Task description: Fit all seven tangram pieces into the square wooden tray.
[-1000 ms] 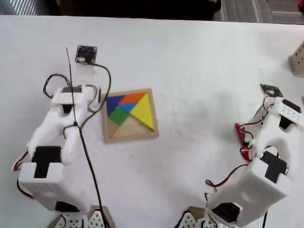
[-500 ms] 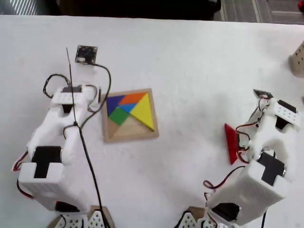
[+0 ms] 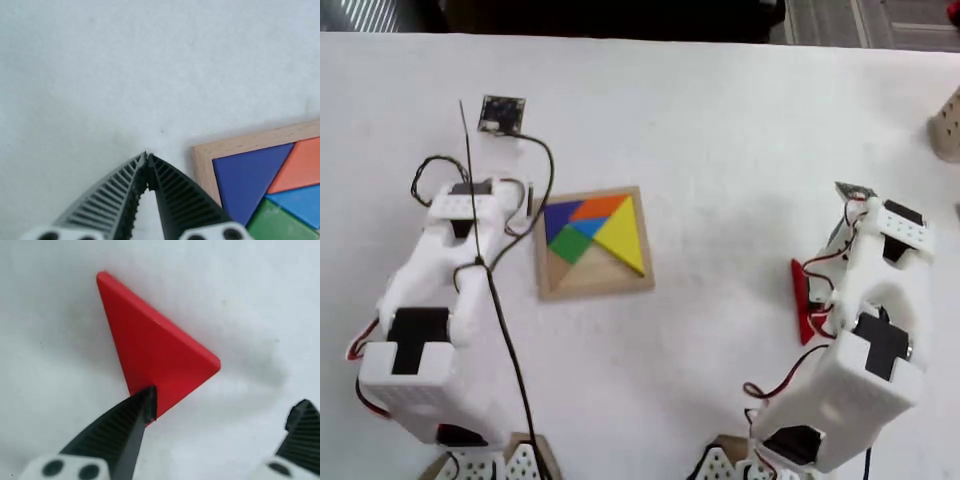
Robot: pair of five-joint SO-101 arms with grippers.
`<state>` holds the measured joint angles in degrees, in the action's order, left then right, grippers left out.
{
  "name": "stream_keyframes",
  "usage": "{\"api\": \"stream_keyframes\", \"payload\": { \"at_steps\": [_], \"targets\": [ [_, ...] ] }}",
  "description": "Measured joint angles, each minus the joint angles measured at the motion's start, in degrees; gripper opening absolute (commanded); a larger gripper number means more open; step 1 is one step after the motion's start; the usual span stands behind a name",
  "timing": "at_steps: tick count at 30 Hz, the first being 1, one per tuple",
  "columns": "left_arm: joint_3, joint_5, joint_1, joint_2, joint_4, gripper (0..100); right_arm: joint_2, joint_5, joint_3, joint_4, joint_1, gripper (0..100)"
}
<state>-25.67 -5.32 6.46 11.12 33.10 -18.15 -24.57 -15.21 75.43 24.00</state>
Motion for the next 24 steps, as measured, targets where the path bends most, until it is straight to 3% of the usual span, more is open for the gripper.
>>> {"api": "stream_keyframes", "payload": {
  "at_steps": [24],
  "targets": [
    [0.00, 0.00, 0.00, 0.00, 0.00, 2, 0.79, 3.87, 2.20, 1.14, -3.25, 39.8]
  ]
}}
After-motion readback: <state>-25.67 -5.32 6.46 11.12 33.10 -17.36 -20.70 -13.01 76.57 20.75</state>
